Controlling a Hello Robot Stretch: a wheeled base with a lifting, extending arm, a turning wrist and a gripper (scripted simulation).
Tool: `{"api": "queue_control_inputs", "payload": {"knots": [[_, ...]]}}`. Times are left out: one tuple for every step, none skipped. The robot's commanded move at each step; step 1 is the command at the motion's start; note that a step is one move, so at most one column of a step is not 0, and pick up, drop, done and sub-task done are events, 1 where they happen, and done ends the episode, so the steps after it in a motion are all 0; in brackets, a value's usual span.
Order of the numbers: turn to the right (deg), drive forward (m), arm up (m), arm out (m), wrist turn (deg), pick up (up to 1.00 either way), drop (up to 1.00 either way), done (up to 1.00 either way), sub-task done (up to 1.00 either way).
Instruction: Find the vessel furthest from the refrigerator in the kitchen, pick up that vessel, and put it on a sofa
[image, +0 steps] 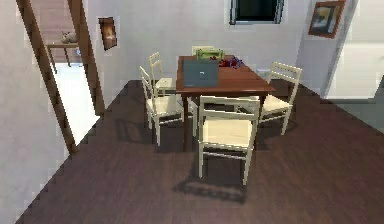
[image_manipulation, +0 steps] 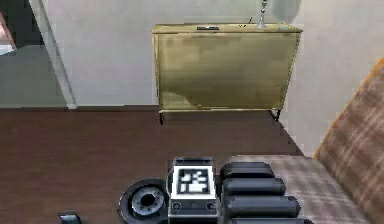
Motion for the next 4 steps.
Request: {"api": "queue_control_inputs", "payload": {"knots": [[0.0, 0.05, 0.0, 0.0, 0.0, 0.0, 0.0, 0.0, 0.0], [-45.0, 0.0, 0.0, 0.0, 0.0, 0.0, 0.0, 0.0, 0.0], [-27.0, 0.0, 0.0, 0.0, 0.0, 0.0, 0.0, 0.0, 0.0], [0.0, 0.05, 0.0, 0.0, 0.0, 0.0, 0.0, 0.0, 0.0]]}}
